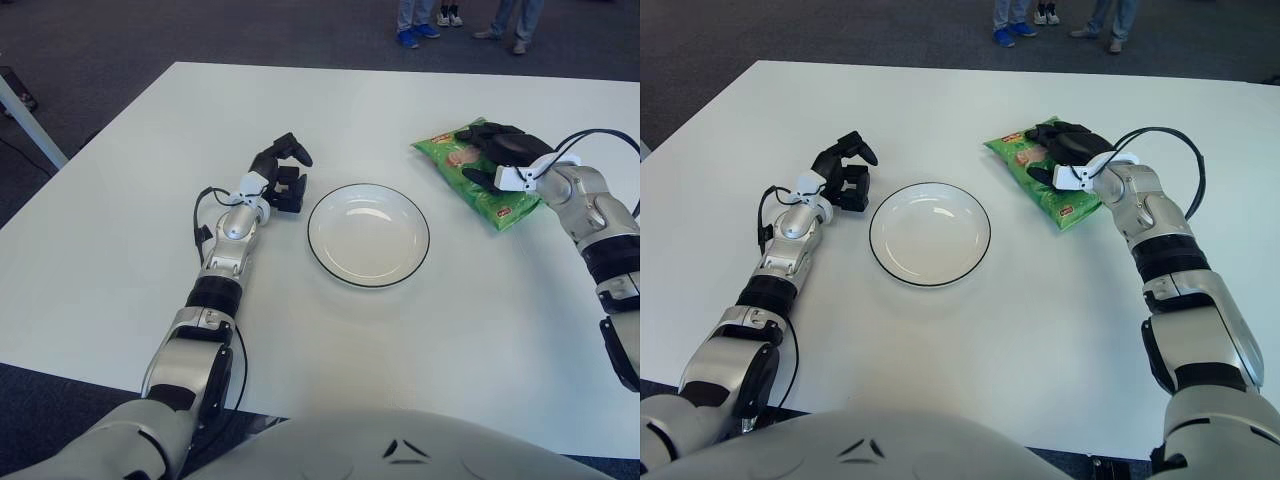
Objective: Put the snack into the plate.
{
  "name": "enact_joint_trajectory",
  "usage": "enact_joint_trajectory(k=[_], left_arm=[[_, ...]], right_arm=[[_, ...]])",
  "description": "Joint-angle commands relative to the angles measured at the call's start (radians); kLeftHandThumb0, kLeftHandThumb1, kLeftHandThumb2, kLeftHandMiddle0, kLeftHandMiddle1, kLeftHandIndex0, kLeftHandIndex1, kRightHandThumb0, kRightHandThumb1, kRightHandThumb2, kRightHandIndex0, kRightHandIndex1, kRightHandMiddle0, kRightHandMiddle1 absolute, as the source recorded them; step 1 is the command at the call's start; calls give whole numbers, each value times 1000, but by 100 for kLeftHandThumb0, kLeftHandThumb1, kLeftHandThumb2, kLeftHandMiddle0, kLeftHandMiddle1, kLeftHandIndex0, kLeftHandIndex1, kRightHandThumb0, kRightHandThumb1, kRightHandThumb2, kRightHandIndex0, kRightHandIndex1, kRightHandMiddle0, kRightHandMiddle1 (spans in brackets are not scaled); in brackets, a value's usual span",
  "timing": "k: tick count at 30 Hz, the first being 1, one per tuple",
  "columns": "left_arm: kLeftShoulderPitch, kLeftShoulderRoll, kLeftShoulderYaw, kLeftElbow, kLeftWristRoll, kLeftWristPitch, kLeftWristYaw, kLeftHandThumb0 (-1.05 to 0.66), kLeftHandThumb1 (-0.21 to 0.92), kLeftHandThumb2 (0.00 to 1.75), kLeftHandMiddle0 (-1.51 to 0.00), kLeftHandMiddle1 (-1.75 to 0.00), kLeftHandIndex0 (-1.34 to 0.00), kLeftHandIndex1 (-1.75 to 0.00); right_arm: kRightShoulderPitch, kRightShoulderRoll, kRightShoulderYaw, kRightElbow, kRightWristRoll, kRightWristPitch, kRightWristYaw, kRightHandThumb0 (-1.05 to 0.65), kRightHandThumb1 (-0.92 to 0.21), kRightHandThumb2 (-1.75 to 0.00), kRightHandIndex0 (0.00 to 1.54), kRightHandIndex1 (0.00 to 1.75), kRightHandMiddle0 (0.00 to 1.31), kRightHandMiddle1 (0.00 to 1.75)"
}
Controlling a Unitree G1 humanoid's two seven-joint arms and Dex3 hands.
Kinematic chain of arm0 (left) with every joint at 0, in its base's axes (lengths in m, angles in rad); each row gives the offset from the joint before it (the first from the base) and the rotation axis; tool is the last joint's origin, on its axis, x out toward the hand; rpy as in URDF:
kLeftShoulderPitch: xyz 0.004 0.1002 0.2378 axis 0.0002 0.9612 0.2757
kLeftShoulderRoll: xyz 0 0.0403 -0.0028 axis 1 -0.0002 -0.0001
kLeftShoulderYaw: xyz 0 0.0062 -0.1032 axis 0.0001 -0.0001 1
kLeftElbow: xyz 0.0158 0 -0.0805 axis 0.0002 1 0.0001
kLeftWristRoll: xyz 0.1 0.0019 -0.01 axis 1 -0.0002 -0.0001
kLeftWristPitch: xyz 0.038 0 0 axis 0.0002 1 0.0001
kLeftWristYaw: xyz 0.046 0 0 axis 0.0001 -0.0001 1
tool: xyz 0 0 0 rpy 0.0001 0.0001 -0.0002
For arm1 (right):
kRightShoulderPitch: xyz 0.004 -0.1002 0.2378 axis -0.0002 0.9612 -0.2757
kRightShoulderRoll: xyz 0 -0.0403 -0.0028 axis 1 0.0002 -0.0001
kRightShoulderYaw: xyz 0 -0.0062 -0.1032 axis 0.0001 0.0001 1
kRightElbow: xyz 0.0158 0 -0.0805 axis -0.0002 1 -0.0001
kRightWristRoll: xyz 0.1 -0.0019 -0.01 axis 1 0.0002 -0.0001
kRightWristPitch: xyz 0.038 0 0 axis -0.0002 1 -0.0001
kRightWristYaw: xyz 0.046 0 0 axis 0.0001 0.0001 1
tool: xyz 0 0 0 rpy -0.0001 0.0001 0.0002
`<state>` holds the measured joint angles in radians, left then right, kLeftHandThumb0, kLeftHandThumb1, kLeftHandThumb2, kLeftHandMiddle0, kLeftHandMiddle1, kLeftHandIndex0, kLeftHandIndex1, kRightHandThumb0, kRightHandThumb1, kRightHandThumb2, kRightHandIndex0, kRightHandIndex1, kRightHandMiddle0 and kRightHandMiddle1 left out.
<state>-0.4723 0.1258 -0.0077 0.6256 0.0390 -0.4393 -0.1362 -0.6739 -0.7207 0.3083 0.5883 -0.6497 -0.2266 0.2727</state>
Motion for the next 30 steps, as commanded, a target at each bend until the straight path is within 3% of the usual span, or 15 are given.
enact_joint_trajectory(k=[1,14,22,23,26,27,29,30], left_arm=[[72,-3,-3,38,-2,12,-11,-50,28,136,-126,-175,-65,-175],[77,-1,0,21,-2,33,-11,-49,29,134,-128,-175,-63,-175],[85,0,-1,2,6,46,-4,-48,31,132,-127,-175,-62,-175],[85,-1,0,0,5,49,-5,-48,31,132,-127,-175,-62,-175],[91,0,1,-13,-2,63,-15,-48,31,132,-127,-175,-61,-175],[92,0,1,-15,-4,67,-18,-48,31,132,-127,-175,-61,-175],[93,0,2,-19,-6,72,-19,-48,32,132,-127,-175,-61,-175],[93,0,2,-21,-7,73,-19,-48,32,132,-127,-175,-61,-175]], right_arm=[[28,8,35,15,-29,46,44,-105,-92,-103,0,0,0,39],[45,2,55,-19,-34,108,56,-104,-92,-97,0,0,0,45],[77,3,47,-70,-68,159,-20,-89,-92,-83,5,3,0,88],[80,3,47,-72,-77,162,-42,-87,-92,-82,5,9,0,94],[89,1,48,-79,-97,162,-98,-78,-92,-71,1,61,2,126],[92,0,49,-79,-104,160,-120,-77,-92,-69,1,68,2,130],[94,1,49,-78,-112,158,-143,-71,-90,-62,0,102,7,145],[96,0,49,-77,-117,156,-158,-70,-89,-61,0,107,8,147]])
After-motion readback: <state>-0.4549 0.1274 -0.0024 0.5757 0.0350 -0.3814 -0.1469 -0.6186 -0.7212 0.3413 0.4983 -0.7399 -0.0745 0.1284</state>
